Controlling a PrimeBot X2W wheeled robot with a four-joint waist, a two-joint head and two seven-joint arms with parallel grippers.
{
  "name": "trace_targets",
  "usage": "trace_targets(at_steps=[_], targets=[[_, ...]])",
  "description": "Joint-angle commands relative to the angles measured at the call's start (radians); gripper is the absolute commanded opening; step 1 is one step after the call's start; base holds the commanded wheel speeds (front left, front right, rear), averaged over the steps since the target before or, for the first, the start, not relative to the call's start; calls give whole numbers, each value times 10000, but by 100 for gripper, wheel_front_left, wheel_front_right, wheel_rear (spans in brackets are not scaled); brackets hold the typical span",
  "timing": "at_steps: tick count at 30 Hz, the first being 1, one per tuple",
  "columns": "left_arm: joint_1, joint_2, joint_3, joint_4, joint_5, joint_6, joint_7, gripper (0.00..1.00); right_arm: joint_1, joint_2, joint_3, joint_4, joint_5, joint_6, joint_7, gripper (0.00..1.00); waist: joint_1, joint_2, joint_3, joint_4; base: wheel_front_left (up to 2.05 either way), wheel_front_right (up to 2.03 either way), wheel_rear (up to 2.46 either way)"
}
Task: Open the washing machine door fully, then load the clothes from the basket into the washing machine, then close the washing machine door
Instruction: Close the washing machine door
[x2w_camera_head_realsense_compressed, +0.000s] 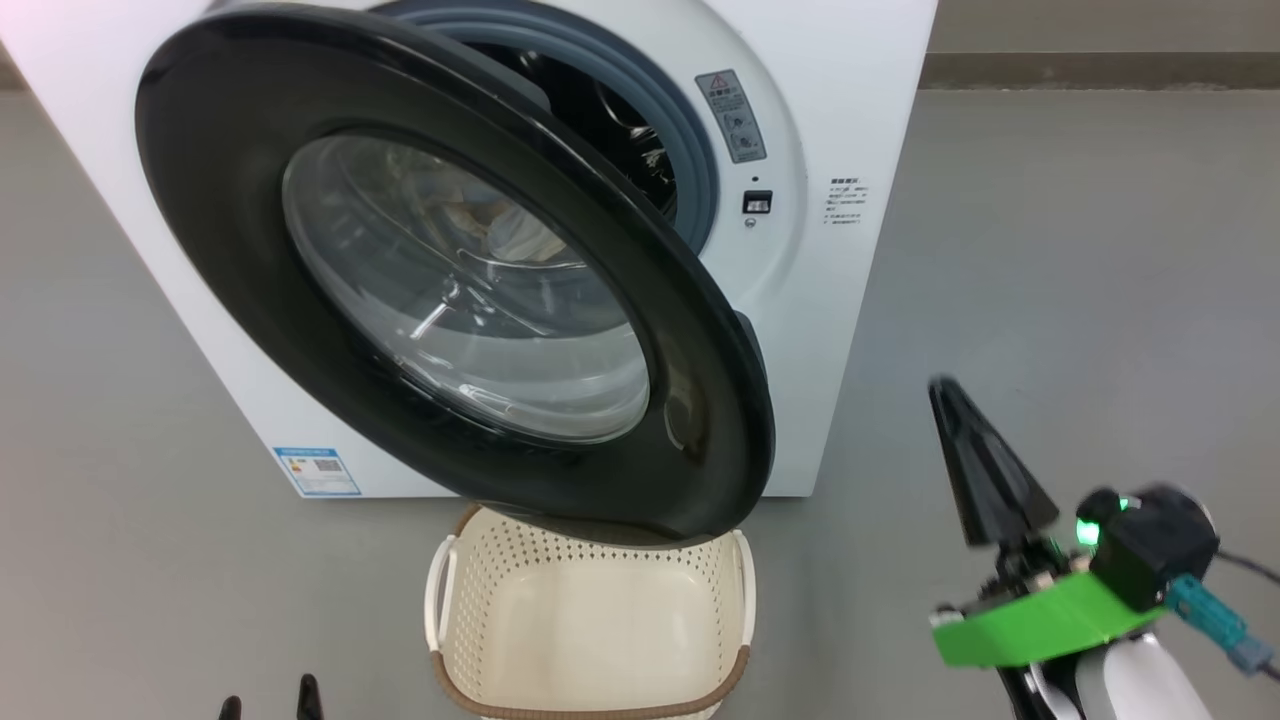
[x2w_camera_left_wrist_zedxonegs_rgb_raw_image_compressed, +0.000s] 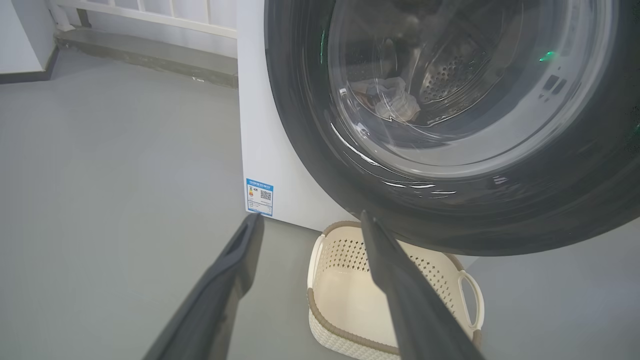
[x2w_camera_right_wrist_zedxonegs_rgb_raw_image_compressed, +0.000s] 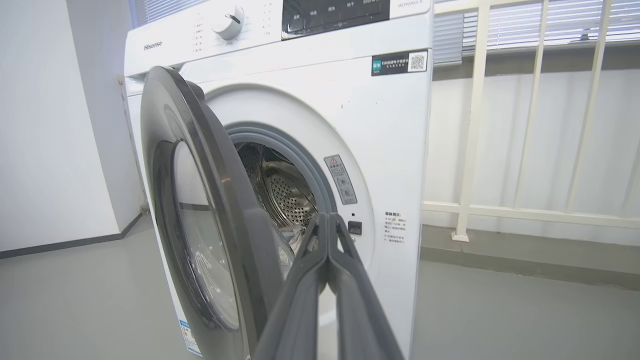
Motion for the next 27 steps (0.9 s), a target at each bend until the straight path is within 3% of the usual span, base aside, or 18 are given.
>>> trace_targets(at_steps=[1, 7, 14, 27], targets=[[-332, 32, 285, -258, -95, 40, -91, 100, -555, -46, 377, -414, 167, 27, -48, 0, 0, 0, 29, 51, 0, 0, 0], [-405, 32, 242, -197, -119, 31, -91, 100, -1645, 33, 1782, -866, 445, 27, -48, 0, 0, 0, 63, 247, 0, 0, 0], [-522, 32, 94, -197, -177, 11, -91, 100, -2062, -55, 3695, 198, 977, 27, -48, 0, 0, 0, 169, 569, 0, 0, 0], [-614, 32, -49, -302, -277, 39, -91, 100, -2176, -51, 3347, 2080, 1259, 27, -48, 0, 0, 0, 547, 752, 0, 0, 0]])
